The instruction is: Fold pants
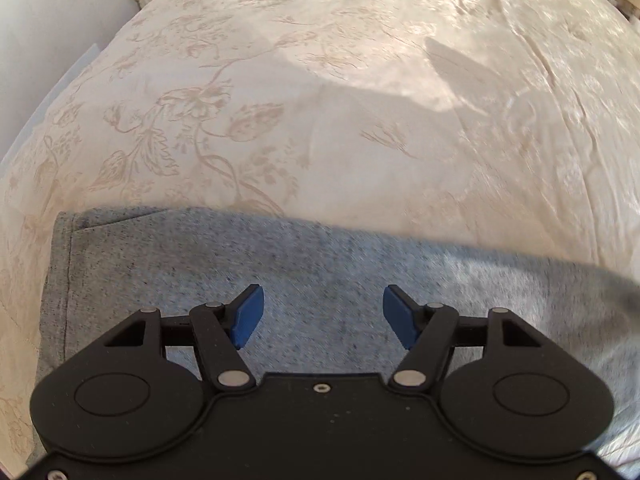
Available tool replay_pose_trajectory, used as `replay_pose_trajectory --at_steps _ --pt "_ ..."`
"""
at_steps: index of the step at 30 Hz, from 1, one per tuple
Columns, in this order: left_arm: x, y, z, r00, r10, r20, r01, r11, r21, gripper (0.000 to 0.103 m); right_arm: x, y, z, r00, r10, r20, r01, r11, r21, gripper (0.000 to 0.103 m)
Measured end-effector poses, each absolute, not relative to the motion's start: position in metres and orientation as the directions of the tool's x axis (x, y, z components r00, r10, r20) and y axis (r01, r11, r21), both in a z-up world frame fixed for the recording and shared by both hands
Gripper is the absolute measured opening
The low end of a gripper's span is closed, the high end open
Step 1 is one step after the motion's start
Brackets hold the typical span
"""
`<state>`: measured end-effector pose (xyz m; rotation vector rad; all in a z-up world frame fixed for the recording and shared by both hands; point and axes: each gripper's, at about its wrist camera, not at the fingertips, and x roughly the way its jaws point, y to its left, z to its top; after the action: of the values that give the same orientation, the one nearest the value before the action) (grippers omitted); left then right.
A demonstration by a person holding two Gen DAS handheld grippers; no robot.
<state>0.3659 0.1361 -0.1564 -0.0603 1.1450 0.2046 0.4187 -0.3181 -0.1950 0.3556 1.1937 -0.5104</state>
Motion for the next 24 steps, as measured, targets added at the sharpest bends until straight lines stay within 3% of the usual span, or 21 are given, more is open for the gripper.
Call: replay_pose_trajectory --at_steps 8,24 --pt "0.397 0.162 -0.147 0.375 0.105 -0.921 -0.216 0.976 0.023 0.069 0.354 -0.316 -0.181 0.301 -0.177 -0.937 0.586 0.809 0.035 0.002" --pt "0.426 0.164 -0.18 0.176 0.011 -0.984 -0.266 0.963 -0.037 0.069 0.291 -0.314 -0.184 0.302 -0.158 -0.94 0.621 0.781 0.068 0.002"
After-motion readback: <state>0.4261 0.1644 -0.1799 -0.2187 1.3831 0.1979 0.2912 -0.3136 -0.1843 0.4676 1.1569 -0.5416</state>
